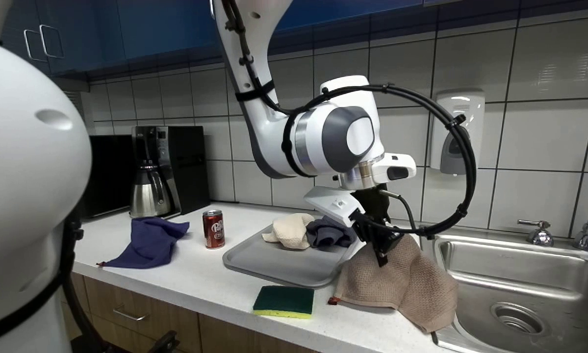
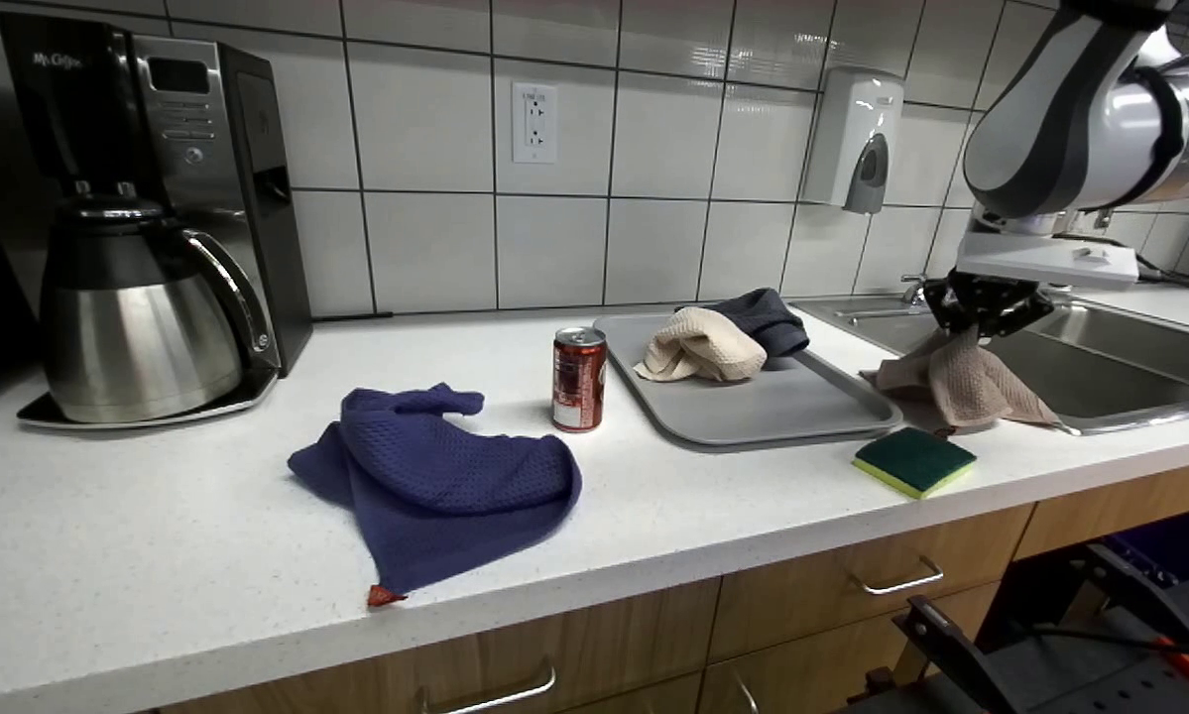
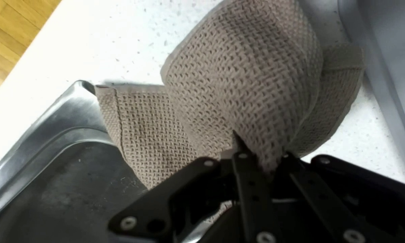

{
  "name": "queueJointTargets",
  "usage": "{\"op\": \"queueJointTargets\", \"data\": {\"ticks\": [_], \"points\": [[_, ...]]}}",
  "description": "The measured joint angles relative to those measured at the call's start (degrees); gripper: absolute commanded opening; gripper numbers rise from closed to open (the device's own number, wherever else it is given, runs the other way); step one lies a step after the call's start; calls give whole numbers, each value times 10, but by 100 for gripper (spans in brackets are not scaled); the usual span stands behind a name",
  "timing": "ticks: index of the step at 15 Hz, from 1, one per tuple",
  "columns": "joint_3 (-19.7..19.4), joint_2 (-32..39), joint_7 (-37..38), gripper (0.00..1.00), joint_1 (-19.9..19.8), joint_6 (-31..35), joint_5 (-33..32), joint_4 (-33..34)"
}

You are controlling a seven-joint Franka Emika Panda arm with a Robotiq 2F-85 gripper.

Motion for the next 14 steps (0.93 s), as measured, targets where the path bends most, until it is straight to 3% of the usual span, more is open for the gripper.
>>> {"op": "queueJointTargets", "data": {"ticks": [4,9,10,11,14], "points": [[25,39,-18,2,-22,0,28,23],[30,73,-27,2,-30,0,39,45],[30,77,-27,34,-31,0,40,48],[30,80,-28,35,-32,0,40,50],[30,83,-29,55,-33,0,42,52]]}}
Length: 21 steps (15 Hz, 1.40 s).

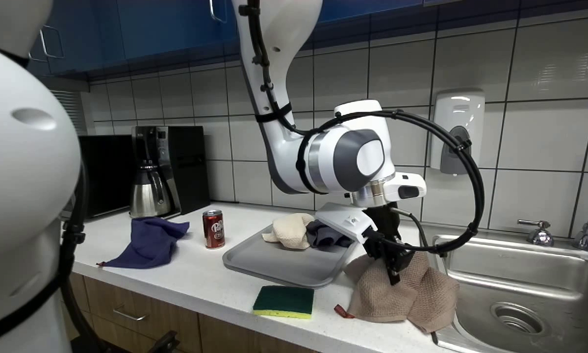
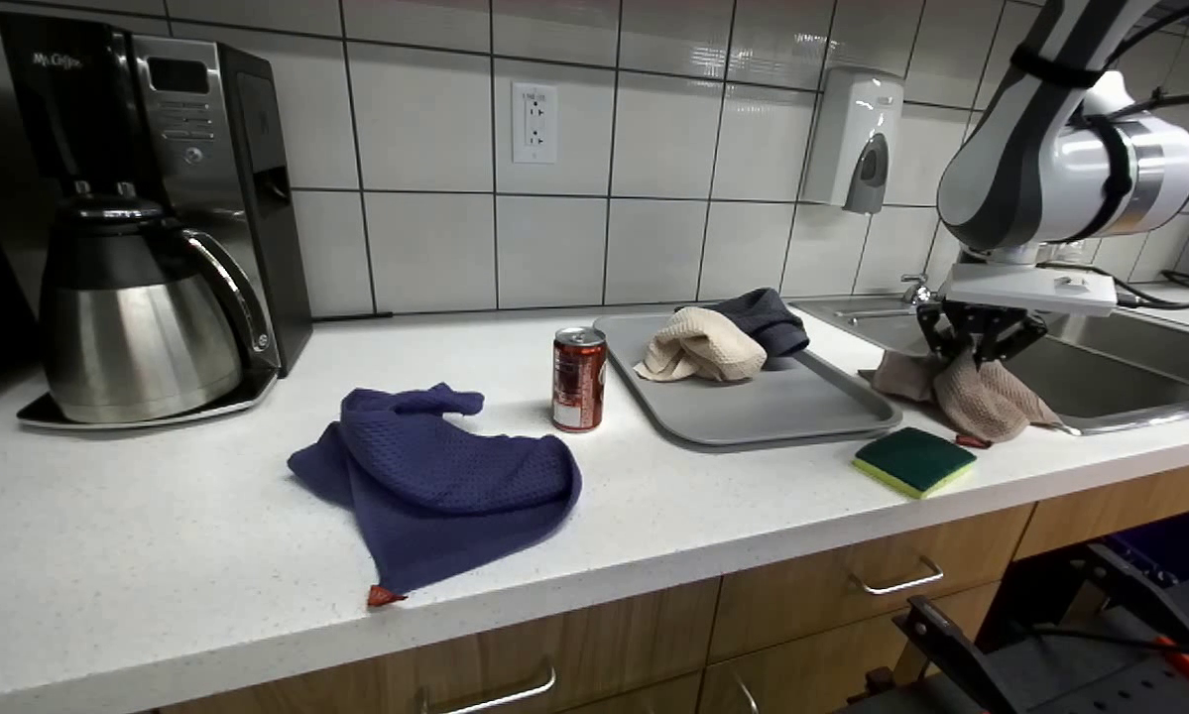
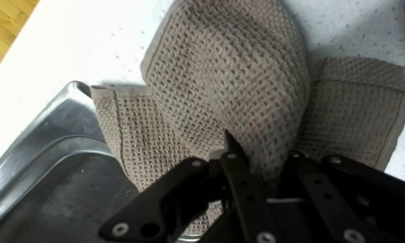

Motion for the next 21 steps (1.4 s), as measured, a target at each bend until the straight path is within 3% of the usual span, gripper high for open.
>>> {"op": "queueJointTargets", "data": {"ticks": [6,12,21], "points": [[-2,-4,-1,99,0,2,0,0],[-14,-36,-5,100,2,6,-5,-5],[-28,-129,-4,100,18,6,-61,-37]]}}
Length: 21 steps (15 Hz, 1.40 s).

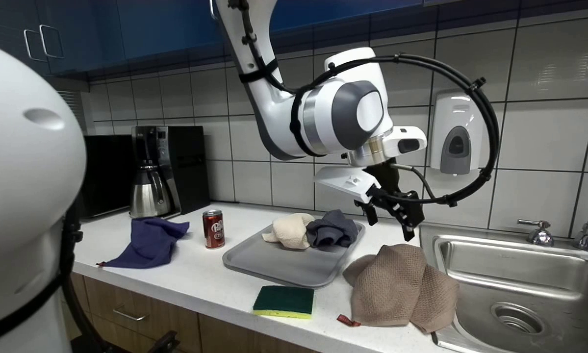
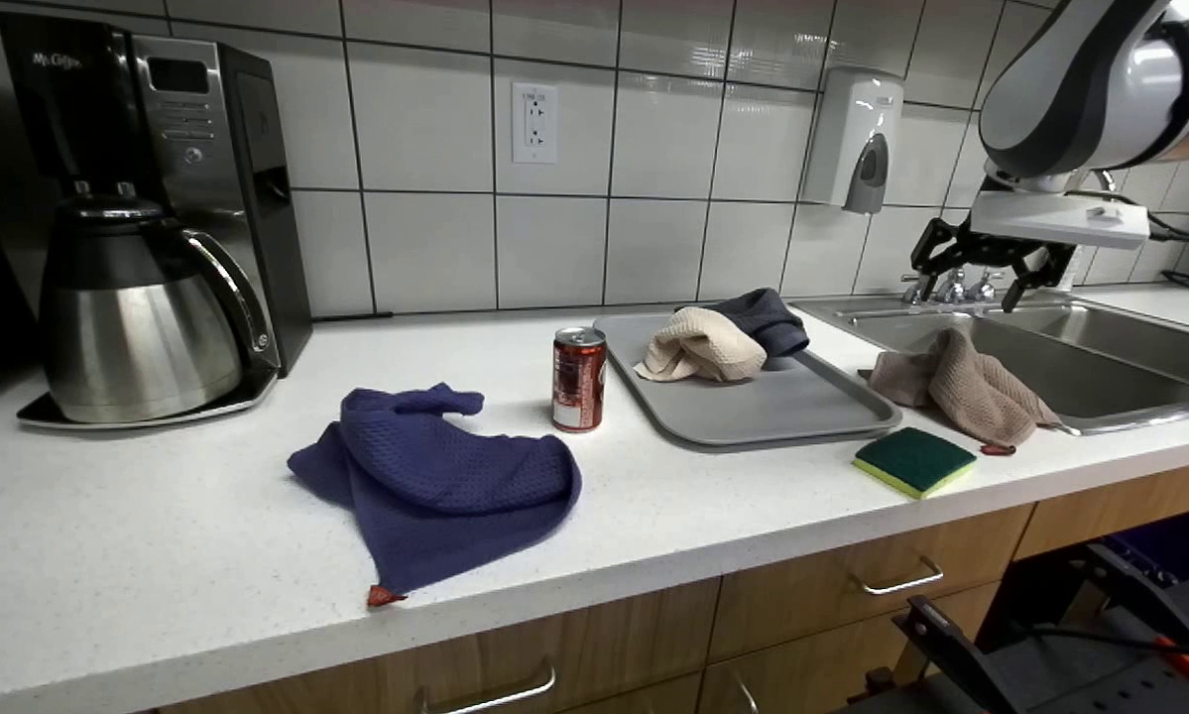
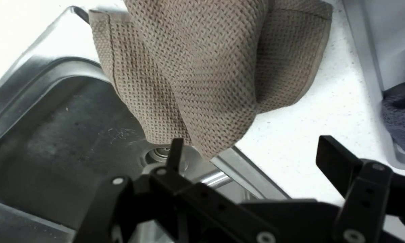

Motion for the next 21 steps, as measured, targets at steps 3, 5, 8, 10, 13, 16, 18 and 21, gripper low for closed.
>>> {"op": "queueJointTargets", "data": {"ticks": [3,5,8,10,13,16,18,21], "points": [[0,-26,1,100,10,0,-22,-8],[2,-40,1,100,19,0,-32,-14],[12,-56,1,100,34,0,-39,-23],[21,-64,2,100,45,0,-39,-26],[36,-70,4,100,65,0,-39,-29],[48,-71,5,100,86,0,-34,-29],[55,-70,5,100,102,0,-22,-29],[61,-70,4,100,127,0,5,-29]]}}
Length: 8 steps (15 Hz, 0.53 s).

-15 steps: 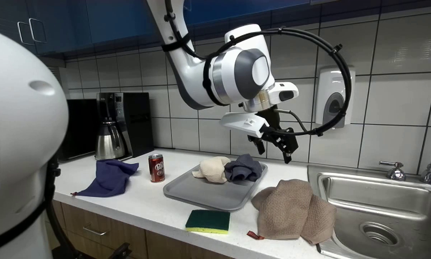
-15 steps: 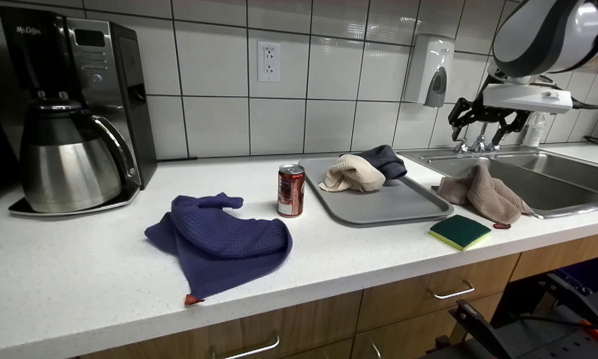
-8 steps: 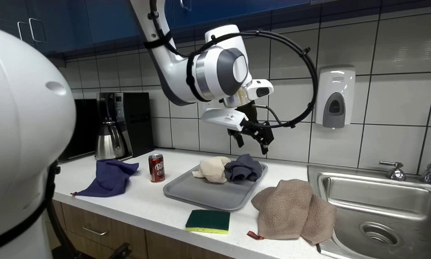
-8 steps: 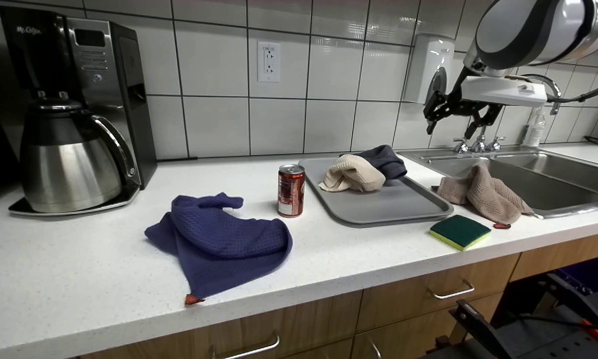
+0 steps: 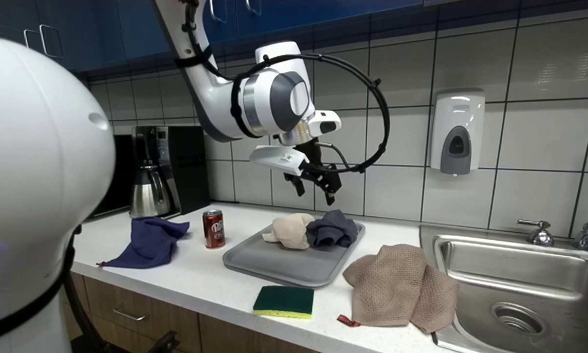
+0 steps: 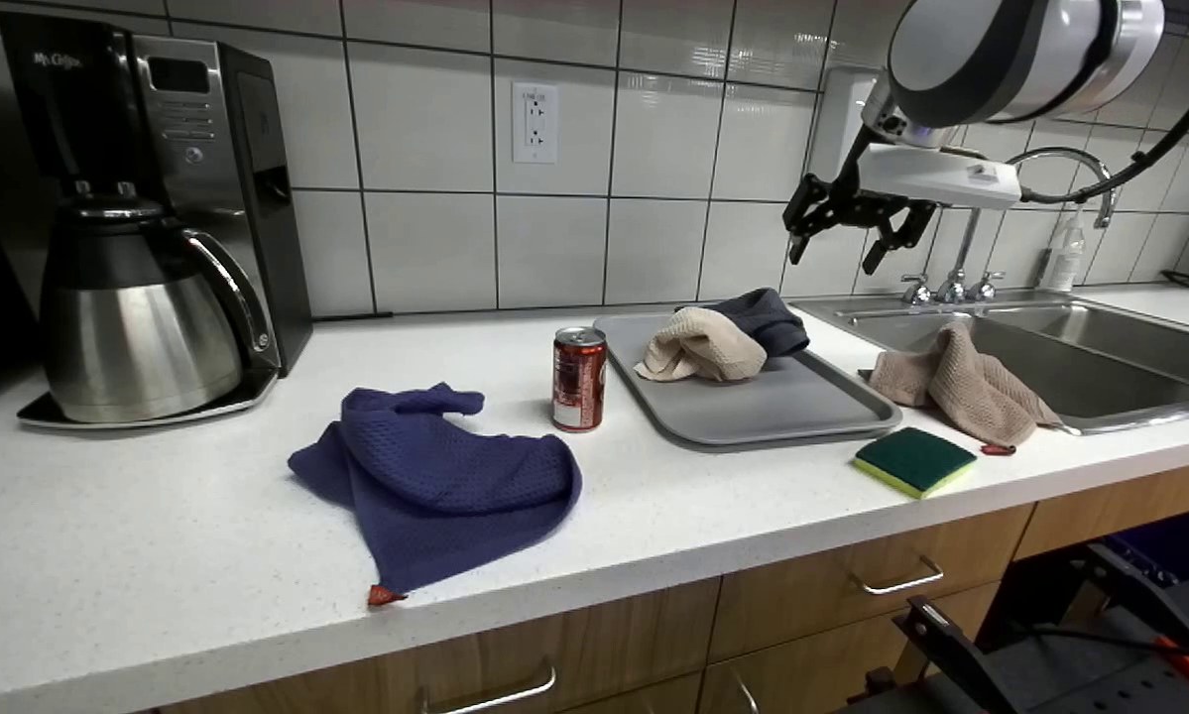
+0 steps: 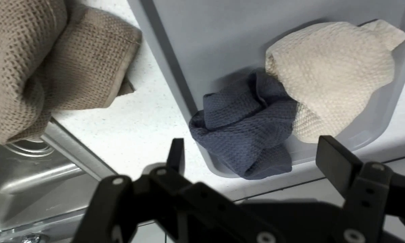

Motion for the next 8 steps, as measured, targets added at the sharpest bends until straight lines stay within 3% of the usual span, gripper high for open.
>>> {"op": "queueJointTargets", "data": {"ticks": [4,8], "points": [[73,5,-32,100,-25,0,72,4],[114,24,-61,100,-35,0,118,18]]}}
